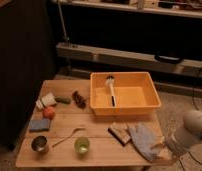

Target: Wipe table surface with towel

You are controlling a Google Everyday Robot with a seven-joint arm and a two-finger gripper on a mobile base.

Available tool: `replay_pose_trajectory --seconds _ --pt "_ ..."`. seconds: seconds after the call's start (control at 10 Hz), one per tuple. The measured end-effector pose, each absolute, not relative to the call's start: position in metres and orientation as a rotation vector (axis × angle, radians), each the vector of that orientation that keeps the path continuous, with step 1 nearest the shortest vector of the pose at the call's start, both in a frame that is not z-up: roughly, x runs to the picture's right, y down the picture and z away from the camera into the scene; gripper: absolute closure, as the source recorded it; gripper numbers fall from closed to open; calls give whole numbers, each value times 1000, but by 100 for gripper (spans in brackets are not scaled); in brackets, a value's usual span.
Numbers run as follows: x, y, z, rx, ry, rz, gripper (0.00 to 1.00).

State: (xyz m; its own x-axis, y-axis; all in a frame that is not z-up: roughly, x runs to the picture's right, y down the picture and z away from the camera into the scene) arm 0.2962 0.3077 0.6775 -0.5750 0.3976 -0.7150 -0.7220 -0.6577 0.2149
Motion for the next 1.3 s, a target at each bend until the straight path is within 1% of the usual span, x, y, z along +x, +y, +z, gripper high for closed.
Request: replay_pose_trajectory --seconds 0.2,0.4,0.6,0.9,1.3 --pt "284 300 677 -897 524 2208 35" --pt "273 292 686 -895 496 2145 35" --pt "266 274 706 -885 443 2056 35" --pt "251 256 712 -854 337 1934 35" --pt "251 254 712 -847 333 1940 35"
